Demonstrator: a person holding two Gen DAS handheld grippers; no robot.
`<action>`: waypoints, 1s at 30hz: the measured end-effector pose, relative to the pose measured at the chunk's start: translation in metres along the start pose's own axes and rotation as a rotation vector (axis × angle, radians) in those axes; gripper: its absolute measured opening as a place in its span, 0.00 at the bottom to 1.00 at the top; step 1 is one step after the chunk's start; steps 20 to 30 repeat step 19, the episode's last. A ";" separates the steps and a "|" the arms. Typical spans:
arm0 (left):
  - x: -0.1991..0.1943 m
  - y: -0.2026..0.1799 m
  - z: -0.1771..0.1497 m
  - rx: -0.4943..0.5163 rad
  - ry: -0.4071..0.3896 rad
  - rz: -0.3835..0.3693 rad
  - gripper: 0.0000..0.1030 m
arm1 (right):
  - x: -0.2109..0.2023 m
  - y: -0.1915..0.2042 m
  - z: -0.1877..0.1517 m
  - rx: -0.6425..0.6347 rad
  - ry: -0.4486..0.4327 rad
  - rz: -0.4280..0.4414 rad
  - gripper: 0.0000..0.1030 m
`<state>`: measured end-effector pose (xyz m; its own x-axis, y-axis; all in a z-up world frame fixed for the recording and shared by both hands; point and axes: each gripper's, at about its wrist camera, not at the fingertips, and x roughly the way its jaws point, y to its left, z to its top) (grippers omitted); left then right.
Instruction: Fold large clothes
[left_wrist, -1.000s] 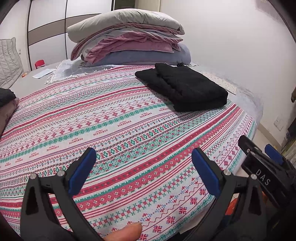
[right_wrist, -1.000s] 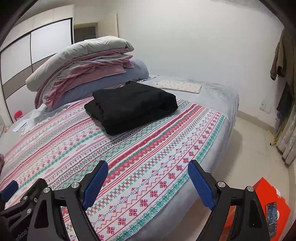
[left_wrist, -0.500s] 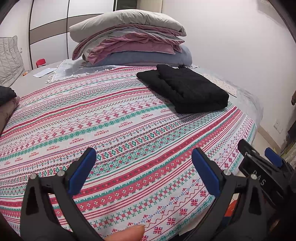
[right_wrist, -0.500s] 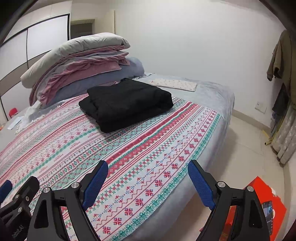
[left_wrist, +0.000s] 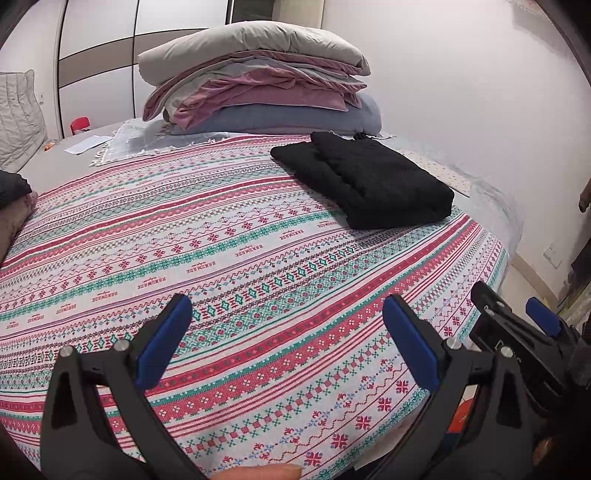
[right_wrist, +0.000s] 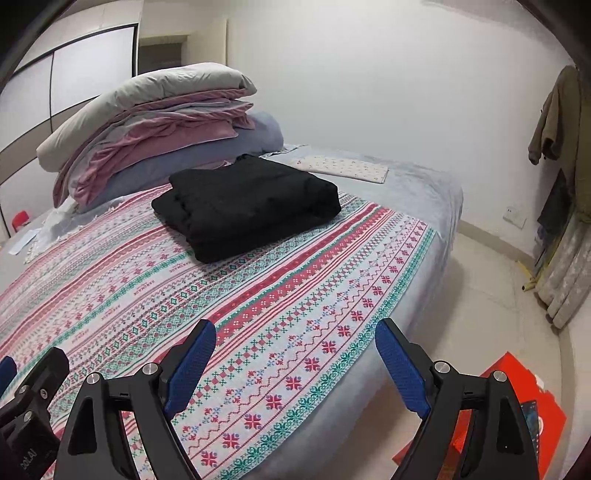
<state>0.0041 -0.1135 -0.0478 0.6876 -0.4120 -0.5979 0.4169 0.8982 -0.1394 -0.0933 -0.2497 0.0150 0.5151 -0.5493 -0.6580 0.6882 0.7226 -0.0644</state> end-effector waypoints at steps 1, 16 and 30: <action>-0.001 0.000 0.000 0.002 -0.002 -0.001 0.99 | 0.000 0.000 0.000 0.001 -0.001 -0.002 0.87; -0.006 -0.004 0.002 0.013 -0.021 -0.011 0.99 | -0.002 0.000 0.000 -0.001 -0.006 -0.006 0.87; -0.008 -0.004 0.002 0.015 -0.027 -0.016 0.99 | -0.002 -0.001 0.000 0.001 -0.008 -0.007 0.87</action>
